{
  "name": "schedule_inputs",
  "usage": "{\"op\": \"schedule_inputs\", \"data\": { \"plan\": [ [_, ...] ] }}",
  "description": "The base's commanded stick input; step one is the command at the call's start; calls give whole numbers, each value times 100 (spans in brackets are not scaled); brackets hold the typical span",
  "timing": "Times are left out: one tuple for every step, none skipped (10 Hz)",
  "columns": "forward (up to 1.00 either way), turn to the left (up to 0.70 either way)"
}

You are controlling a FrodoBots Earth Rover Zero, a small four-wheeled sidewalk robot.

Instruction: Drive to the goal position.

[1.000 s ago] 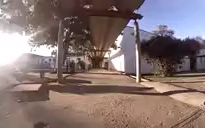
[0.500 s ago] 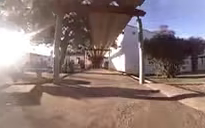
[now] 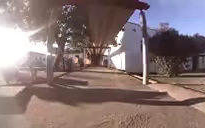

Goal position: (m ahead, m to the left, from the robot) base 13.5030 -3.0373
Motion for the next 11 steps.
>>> {"op": "schedule_inputs", "data": {
  "plan": [
    [70, 0],
    [70, 0],
    [70, 0],
    [70, 0],
    [70, 0],
    [70, 0],
    [70, 0],
    [70, 0],
    [70, 0],
    [70, 0],
    [70, 0]
  ]
}}
